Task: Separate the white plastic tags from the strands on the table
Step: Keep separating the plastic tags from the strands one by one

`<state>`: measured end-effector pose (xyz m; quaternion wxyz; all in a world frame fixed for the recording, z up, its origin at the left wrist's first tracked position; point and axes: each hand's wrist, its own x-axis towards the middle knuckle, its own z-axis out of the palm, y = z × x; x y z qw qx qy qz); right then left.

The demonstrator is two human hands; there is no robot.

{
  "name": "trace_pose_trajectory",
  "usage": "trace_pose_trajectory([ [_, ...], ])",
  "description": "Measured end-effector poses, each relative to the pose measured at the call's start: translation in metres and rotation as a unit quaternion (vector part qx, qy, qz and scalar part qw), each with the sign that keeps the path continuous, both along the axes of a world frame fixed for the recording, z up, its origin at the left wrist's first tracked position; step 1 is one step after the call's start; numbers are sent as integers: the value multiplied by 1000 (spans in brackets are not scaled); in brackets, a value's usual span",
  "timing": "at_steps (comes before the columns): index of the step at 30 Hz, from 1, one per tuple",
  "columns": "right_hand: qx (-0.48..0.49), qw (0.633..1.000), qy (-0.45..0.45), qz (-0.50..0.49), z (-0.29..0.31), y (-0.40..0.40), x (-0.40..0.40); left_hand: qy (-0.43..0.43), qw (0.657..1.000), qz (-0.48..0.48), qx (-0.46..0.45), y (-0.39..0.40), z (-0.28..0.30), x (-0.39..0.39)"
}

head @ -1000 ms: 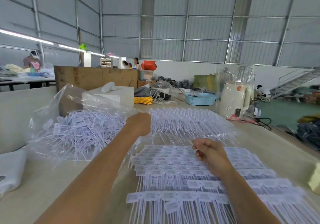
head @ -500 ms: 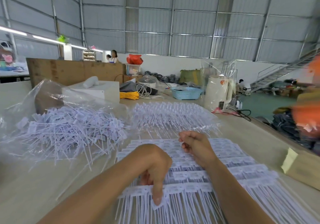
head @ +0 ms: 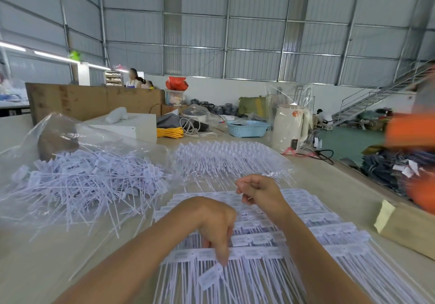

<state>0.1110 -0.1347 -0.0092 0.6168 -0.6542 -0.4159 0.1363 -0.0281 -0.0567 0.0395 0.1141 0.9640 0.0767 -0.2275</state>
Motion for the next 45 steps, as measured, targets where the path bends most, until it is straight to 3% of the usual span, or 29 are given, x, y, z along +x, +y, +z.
trace_pose_trajectory([
  [2,6,1000,1,3,5,-3,-1,-23,999,-21,13,1,7,-4],
  [5,-13,999,-10,41,21,-12,-6,-107,990,-26,-87,10,22,-13],
  [8,-150,981,-60,107,44,-27,-11,-231,956,-7,-179,20,31,-17],
  [11,-264,945,-85,174,65,-46,-11,-348,927,9,-138,34,28,-12],
  [13,-286,934,-132,171,77,-55,-12,-358,922,23,-143,43,24,-9],
  [17,-264,937,-227,28,89,-54,-10,-350,921,58,-158,54,17,-4],
  [20,-310,877,-353,-105,87,-45,-3,-358,925,79,-103,68,15,-4],
  [23,-378,837,-366,-148,66,-34,11,-371,912,138,-111,85,10,-4],
  [27,-453,823,-326,-102,26,-20,19,-359,885,191,-227,94,-7,1],
  [29,-437,834,-331,-66,16,-11,13,-362,883,195,-226,95,-14,5],
  [34,-211,956,-196,-50,14,13,-15,-382,875,195,-224,96,-19,11],
  [38,-193,954,-230,-20,4,26,-30,-398,861,168,-269,90,-25,12],
  [42,-149,970,-192,-19,-4,29,-32,-404,771,268,-413,86,-33,17],
  [45,-139,968,-208,-36,-7,31,-29,-372,785,302,-391,82,-38,18],
])
